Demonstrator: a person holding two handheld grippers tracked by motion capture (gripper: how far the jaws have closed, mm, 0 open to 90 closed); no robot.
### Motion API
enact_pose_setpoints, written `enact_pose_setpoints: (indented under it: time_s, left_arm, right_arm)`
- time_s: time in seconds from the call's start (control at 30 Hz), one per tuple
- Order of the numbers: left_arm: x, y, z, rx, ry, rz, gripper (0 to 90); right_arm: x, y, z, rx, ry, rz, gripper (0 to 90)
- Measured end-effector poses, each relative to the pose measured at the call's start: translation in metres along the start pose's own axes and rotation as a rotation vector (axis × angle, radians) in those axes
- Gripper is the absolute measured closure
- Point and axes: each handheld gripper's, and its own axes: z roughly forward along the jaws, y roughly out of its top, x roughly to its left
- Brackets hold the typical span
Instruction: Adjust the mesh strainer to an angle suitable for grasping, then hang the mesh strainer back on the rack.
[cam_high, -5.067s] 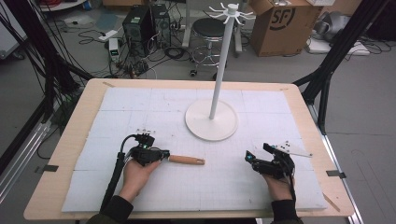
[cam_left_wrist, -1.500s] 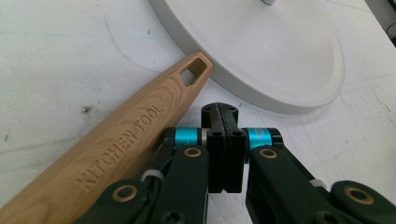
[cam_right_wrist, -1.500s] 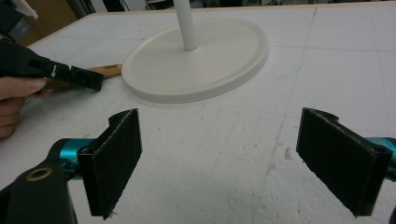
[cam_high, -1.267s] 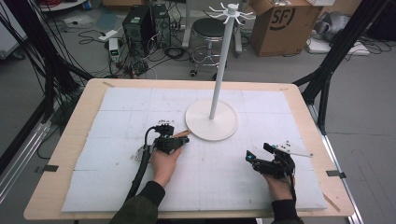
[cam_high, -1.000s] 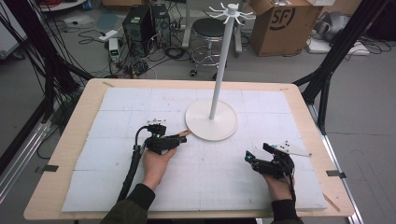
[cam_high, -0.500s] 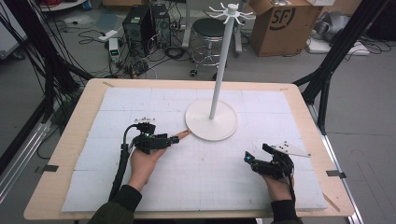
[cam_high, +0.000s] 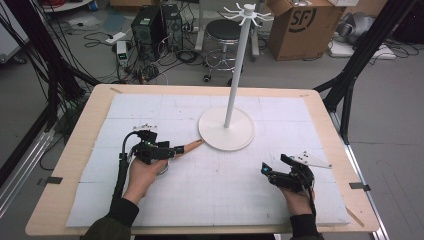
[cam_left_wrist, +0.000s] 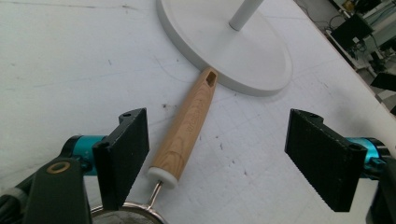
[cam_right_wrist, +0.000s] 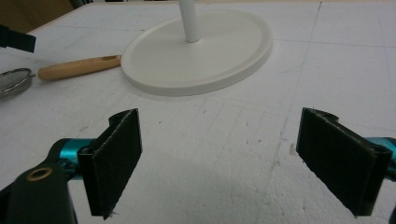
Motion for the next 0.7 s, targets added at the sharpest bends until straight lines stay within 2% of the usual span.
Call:
enact_pose_setpoints:
  time_s: [0.23, 0.37, 0.47, 0.6, 0.7]
  left_arm:
    - [0.006, 0.000, 0.002, 0.032, -0.014, 0.018, 24.7]
    - [0.010, -0.001, 0.006, 0.083, -0.027, 0.061, 27.1]
    - [0.013, -0.001, 0.010, 0.119, -0.029, 0.064, 28.1]
    - [0.016, 0.001, 0.009, 0.124, -0.067, 0.056, 34.0]
    - [0.017, 0.002, 0.011, 0.148, -0.054, 0.055, 40.2]
  right_arm:
    - [0.000, -0.001, -0.001, 0.004, 0.000, 0.001, 13.5]
    - [-0.001, -0.002, -0.002, 0.004, -0.006, 0.004, 13.6]
    - [-0.001, -0.002, -0.002, 0.003, -0.008, 0.004, 13.6]
    - [-0.001, -0.002, -0.001, 0.010, -0.006, 0.001, 13.6]
    - [-0.001, -0.002, -0.001, 0.007, -0.005, -0.001, 13.6]
